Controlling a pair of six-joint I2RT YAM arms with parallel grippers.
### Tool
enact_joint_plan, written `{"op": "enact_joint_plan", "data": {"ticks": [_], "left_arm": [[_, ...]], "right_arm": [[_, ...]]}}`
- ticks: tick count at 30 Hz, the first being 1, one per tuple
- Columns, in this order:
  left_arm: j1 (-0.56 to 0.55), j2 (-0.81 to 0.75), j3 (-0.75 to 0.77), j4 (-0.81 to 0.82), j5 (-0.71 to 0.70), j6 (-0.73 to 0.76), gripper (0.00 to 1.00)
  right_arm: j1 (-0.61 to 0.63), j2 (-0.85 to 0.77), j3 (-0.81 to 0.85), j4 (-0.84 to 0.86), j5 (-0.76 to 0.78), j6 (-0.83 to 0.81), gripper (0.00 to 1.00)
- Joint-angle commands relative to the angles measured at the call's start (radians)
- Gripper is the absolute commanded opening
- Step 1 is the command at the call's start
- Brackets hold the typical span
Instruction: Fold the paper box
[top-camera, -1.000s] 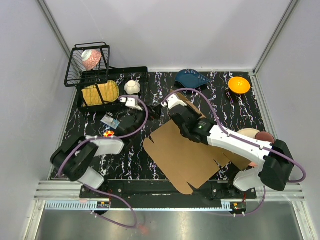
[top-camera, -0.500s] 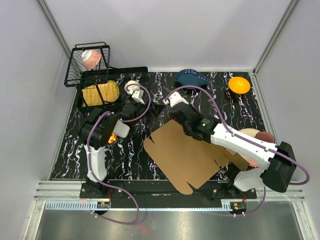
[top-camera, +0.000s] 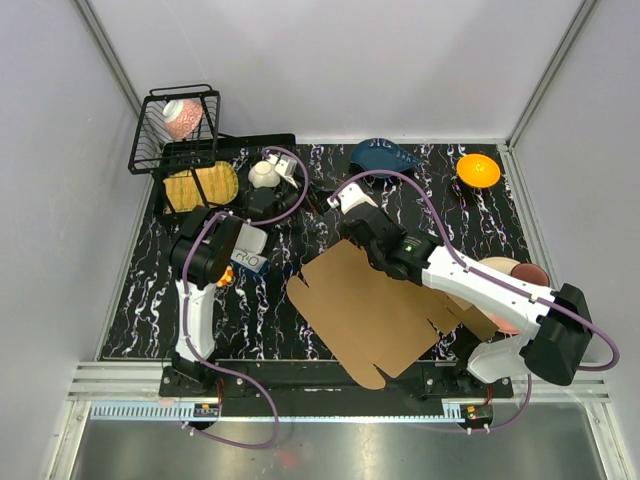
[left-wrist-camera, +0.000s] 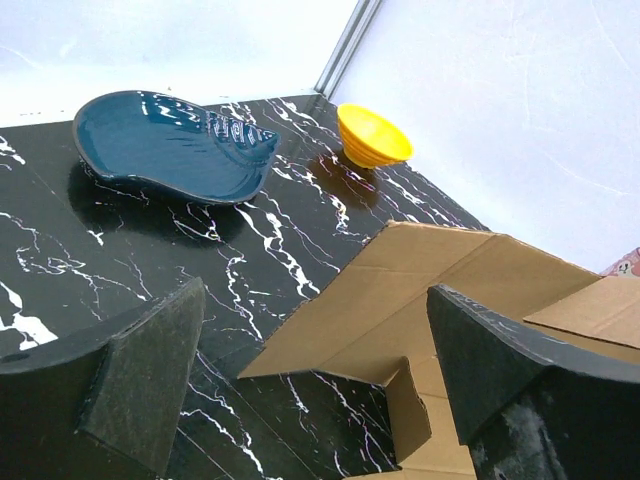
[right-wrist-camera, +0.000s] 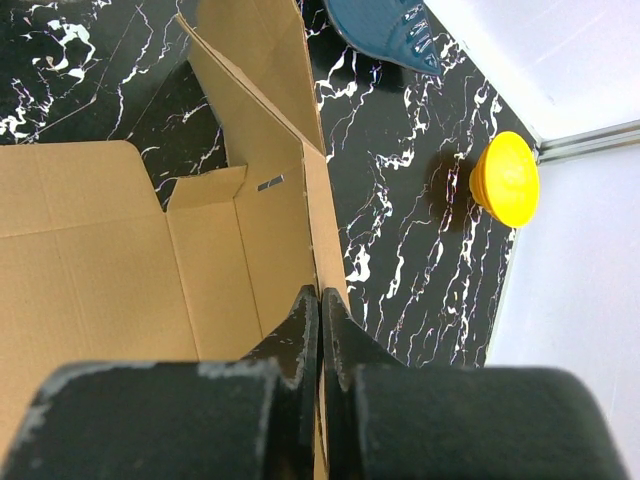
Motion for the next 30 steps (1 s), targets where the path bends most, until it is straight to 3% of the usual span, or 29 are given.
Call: {"op": "enact_joint_plan", "data": {"ticks": [1,22,25,30], "left_arm": [[0.025,0.003,0.04,0.365,0.0,-0.022,0.95],[-0.011,0.104,0.276,0.215,0.164,0.019,0.9],[-0.018,0.102,0.256,0.225,0.193,0.004,0.84],[-0.021,0.072,0.161,0.291,0.207,-0.051,0.52]], "right_arm": [[-0.011,-0.001,-0.02,-0.062,-0.089,0.074,0.0],[-0.016,0.03,0.019,-0.076,-0.098,0.065,0.0],[-0.017,0.033,0.026,-0.075,-0.101,0.066,0.0],[-0.019,0.036,0.038,-0.078,-0.101,0.071,0.0]]}}
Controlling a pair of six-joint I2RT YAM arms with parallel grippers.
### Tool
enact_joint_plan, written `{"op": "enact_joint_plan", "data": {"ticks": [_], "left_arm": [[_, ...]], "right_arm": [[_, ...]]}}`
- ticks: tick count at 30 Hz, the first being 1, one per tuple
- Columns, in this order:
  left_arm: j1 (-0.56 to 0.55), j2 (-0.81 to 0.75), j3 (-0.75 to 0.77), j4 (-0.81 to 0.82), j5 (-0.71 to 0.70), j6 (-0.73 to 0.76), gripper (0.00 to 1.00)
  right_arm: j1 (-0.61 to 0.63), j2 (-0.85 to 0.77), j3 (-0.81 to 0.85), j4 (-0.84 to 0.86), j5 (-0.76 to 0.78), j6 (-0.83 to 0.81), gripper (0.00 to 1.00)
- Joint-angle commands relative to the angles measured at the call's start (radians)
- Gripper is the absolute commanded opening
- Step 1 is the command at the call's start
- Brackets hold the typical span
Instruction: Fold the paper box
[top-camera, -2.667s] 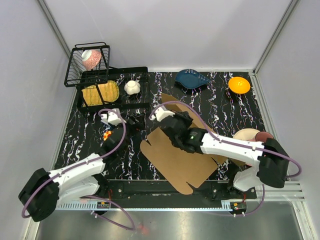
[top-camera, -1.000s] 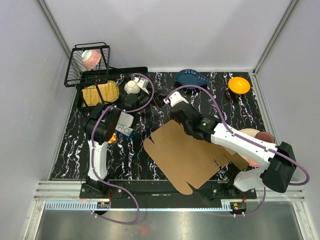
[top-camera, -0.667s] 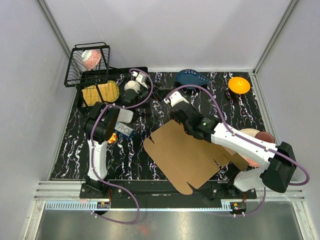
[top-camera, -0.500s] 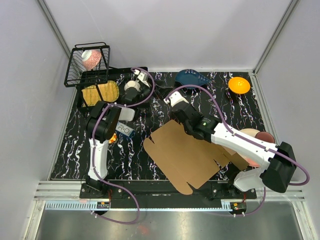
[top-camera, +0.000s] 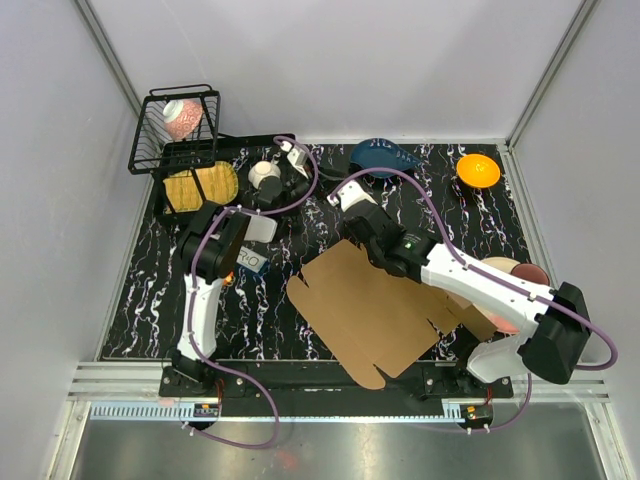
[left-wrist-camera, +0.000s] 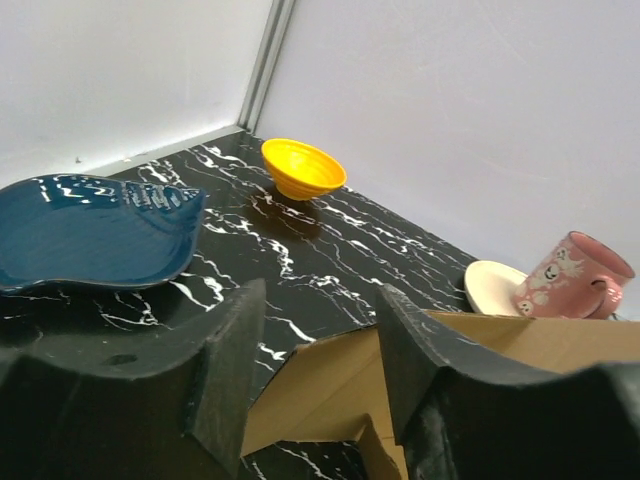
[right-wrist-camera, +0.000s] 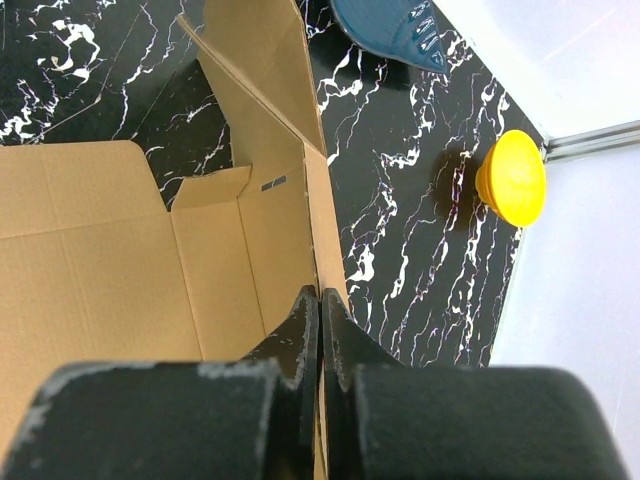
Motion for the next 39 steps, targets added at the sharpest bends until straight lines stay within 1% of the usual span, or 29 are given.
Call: {"op": "enact_joint_plan", "data": {"ticks": [1,2,5,6,9,15,18,20,25,30,33,34,35,37,39], "left_arm": [[-0.008,-0.041,-0.071,0.284,0.067,-0.035,0.47],[-0.009,-0.048,-0.098,0.301,0.068,-0.045,0.4],[-0.012,-0.08,-0.149,0.342,0.071,-0.077,0.33],[-0.014,-0.087,-0.161,0.353,0.071,-0.088,0.29],[-0.014,-0.119,-0.204,0.382,0.085,-0.122,0.24],[-0.015,-0.192,-0.27,0.382,0.09,-0.18,0.13],[-0.015,-0.219,-0.283,0.382,0.077,-0.231,0.1],[-0.015,-0.229,-0.281,0.381,0.076,-0.268,0.09],[-0.018,-0.275,-0.298,0.349,0.068,-0.286,0.09],[-0.023,-0.335,-0.312,0.217,0.044,-0.263,0.11],[-0.037,-0.347,-0.295,0.152,0.047,-0.259,0.12],[-0.043,-0.349,-0.284,0.14,0.048,-0.263,0.12],[-0.046,-0.35,-0.278,0.11,0.05,-0.265,0.12],[-0.055,-0.354,-0.268,0.091,0.054,-0.257,0.13],[-0.058,-0.354,-0.267,0.089,0.053,-0.251,0.13]], "right_arm": [[-0.009,0.026,0.021,-0.061,-0.084,0.063,0.0],[-0.009,0.026,0.023,-0.064,-0.081,0.062,0.0],[-0.01,0.024,0.034,-0.072,-0.081,0.066,0.0],[-0.013,0.026,0.038,-0.075,-0.084,0.068,0.0],[-0.015,0.024,0.054,-0.084,-0.093,0.078,0.0],[-0.026,0.047,0.077,-0.101,-0.092,0.075,0.0],[-0.026,0.058,0.08,-0.107,-0.081,0.068,0.0],[-0.026,0.06,0.078,-0.108,-0.075,0.066,0.0],[-0.026,0.063,0.074,-0.111,-0.075,0.06,0.0],[-0.026,0.067,0.087,-0.134,-0.069,0.051,0.0],[-0.026,0.074,0.104,-0.156,-0.052,0.036,0.05],[-0.026,0.078,0.107,-0.16,-0.047,0.032,0.1],[-0.026,0.078,0.112,-0.168,-0.044,0.031,0.12],[-0.026,0.077,0.12,-0.176,-0.035,0.028,0.15],[-0.026,0.08,0.113,-0.176,-0.021,0.022,0.15]]}}
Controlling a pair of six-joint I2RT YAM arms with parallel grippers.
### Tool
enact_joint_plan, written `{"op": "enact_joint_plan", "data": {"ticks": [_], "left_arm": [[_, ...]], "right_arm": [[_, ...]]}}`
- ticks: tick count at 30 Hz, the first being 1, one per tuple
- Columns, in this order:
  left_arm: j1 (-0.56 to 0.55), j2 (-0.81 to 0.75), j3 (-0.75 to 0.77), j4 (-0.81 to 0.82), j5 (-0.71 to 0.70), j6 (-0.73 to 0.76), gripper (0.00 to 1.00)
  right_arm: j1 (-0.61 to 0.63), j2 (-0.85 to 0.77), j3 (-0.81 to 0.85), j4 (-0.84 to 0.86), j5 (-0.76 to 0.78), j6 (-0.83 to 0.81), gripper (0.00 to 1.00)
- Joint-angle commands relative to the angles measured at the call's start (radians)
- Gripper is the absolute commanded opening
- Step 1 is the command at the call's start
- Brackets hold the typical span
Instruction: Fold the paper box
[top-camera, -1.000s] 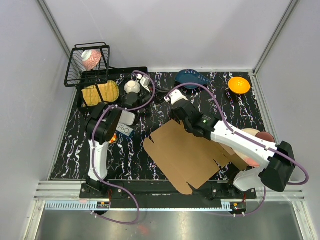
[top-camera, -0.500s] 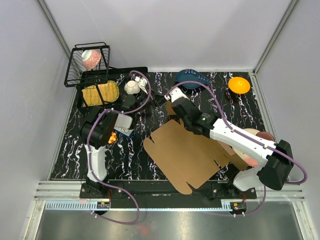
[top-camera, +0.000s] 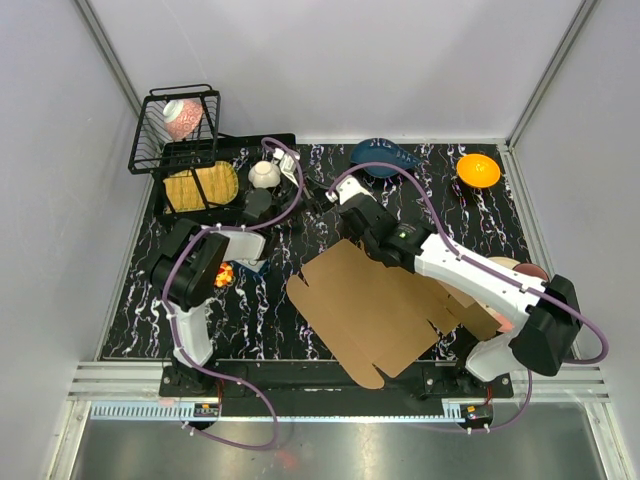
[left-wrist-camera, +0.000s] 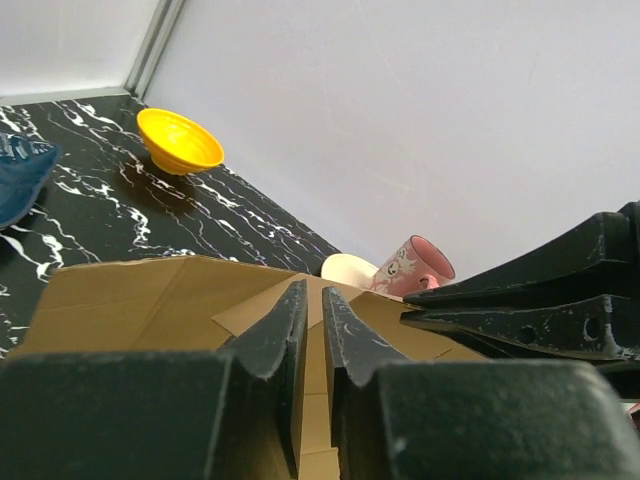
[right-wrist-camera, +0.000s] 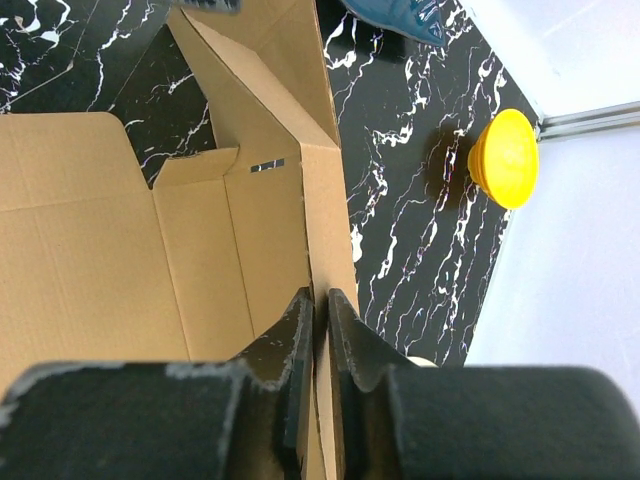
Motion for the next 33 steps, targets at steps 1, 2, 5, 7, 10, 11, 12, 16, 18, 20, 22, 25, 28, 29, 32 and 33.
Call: {"op": "enact_joint_plan", "data": {"ticks": [1,2,5,7,10,11,12,16,18,20,22,25,28,29,32,33], "left_arm": [[-0.014,-0.035,0.027,0.081,0.025,0.015,0.14],[-0.012,-0.035,0.024,0.092,0.016,0.015,0.14],[-0.008,-0.036,0.014,0.098,0.011,0.028,0.18],[-0.005,-0.036,0.016,0.087,0.011,0.041,0.2],[0.009,-0.033,0.01,0.084,-0.004,0.059,0.35],[0.017,-0.033,0.01,0.084,-0.013,0.064,0.38],[0.022,-0.029,0.007,0.084,-0.016,0.071,0.47],[0.045,-0.01,0.011,0.002,-0.03,0.218,0.66],[0.046,0.017,0.036,-0.037,-0.027,0.277,0.7],[0.045,0.045,0.056,-0.055,-0.006,0.338,0.72],[0.046,0.086,0.077,-0.036,0.016,0.373,0.75],[0.051,0.123,0.097,-0.019,0.05,0.419,0.82],[0.058,0.154,0.142,-0.081,0.067,0.474,0.86],[0.061,0.163,0.157,-0.097,0.076,0.484,0.9],[0.075,0.209,0.23,-0.135,0.12,0.482,0.99],[0.08,0.214,0.25,-0.131,0.122,0.491,0.99]], "right_arm": [[-0.004,0.016,0.022,-0.063,-0.021,0.008,0.15],[-0.004,0.018,0.016,-0.061,-0.018,0.008,0.16],[-0.004,0.032,0.001,-0.058,0.009,0.005,0.16],[-0.004,0.039,-0.007,-0.05,0.028,0.002,0.15],[-0.004,0.05,-0.016,-0.037,0.068,-0.007,0.15],[-0.004,0.05,-0.019,-0.032,0.078,-0.007,0.15],[-0.006,0.047,-0.019,-0.029,0.081,-0.009,0.15],[-0.004,0.036,-0.019,-0.026,0.069,-0.002,0.14],[-0.006,0.032,-0.019,-0.026,0.057,0.001,0.14],[-0.004,0.027,-0.019,-0.027,0.04,-0.001,0.12],[-0.004,0.021,-0.016,-0.029,0.031,-0.001,0.11],[-0.004,0.01,-0.015,-0.03,0.005,0.001,0.1],[-0.002,0.009,-0.01,-0.035,-0.02,0.007,0.09],[-0.004,0.009,-0.008,-0.036,-0.03,0.01,0.08],[-0.004,0.009,-0.008,-0.037,-0.046,0.011,0.08],[-0.004,0.01,-0.008,-0.036,-0.049,0.011,0.08]]}}
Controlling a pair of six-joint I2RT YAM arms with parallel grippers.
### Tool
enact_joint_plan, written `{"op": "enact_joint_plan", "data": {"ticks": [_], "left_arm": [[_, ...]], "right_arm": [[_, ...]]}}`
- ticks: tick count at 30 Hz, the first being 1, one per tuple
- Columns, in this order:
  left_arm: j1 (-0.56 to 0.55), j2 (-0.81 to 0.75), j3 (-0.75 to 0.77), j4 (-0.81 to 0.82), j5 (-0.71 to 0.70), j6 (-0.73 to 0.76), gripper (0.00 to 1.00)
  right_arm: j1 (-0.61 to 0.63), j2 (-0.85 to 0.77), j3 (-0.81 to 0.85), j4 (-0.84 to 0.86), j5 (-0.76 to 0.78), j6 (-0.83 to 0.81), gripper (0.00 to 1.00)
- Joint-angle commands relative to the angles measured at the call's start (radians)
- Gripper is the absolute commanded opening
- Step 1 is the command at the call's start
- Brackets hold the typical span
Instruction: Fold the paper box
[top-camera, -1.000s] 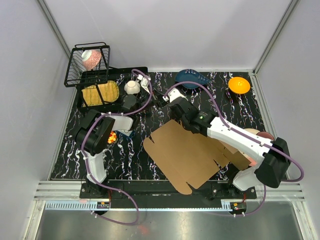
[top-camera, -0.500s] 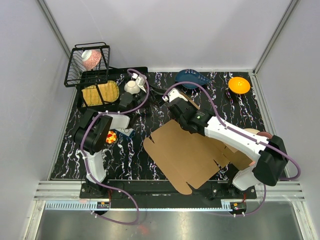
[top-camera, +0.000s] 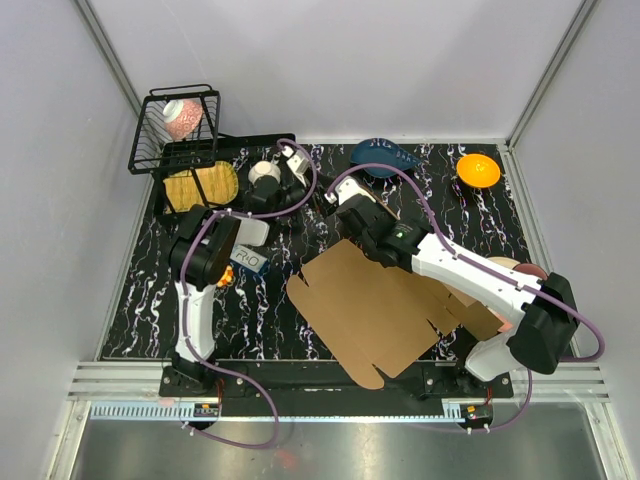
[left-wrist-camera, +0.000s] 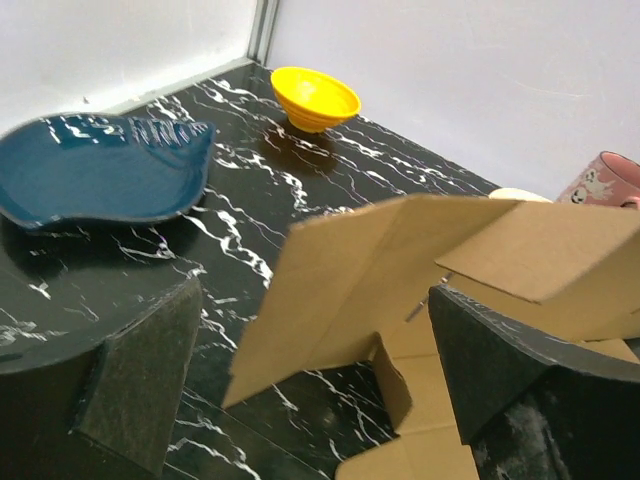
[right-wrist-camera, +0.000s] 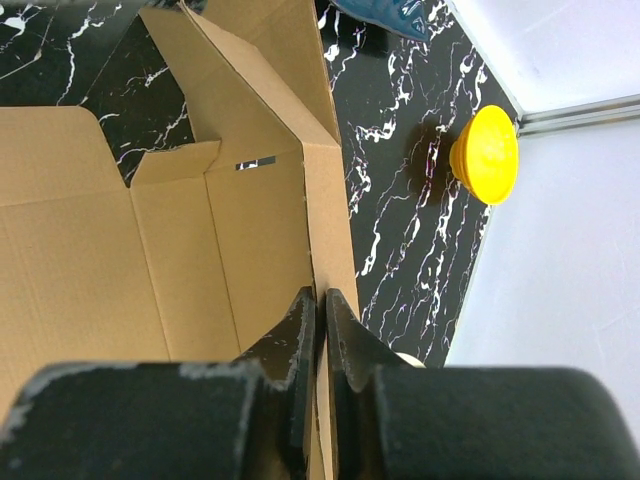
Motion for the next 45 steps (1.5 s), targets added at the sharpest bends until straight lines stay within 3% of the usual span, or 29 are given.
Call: {"op": "enact_joint_plan", "data": {"ticks": [1,8,18,33,35,40,45], "left_arm": [[0.025,0.033,0.116,0.012,0.081,0.082,0.99],[0.03,0.097,0.252,-0.06,0.205,0.114,0.99],[0.028,0.143,0.343,-0.106,0.375,0.09,0.88],[0.005,0.073,0.288,-0.267,0.402,0.2,0.29],[-0.001,0.065,0.26,-0.249,0.396,0.188,0.22],[-0.002,0.033,0.167,-0.021,0.348,0.012,0.01],[-0.002,-0.027,0.085,0.104,0.301,-0.143,0.0]], "right_arm": [[-0.004,-0.009,-0.005,-0.042,-0.096,0.038,0.08],[-0.004,-0.004,-0.01,-0.023,-0.105,0.032,0.07],[-0.006,-0.003,-0.015,-0.011,-0.102,0.025,0.07],[-0.006,-0.006,-0.01,-0.01,-0.115,0.032,0.05],[-0.004,-0.003,-0.008,-0.01,-0.116,0.032,0.05],[-0.004,0.005,-0.004,-0.013,-0.112,0.031,0.04],[-0.004,0.008,0.008,-0.033,-0.104,0.032,0.04]]}}
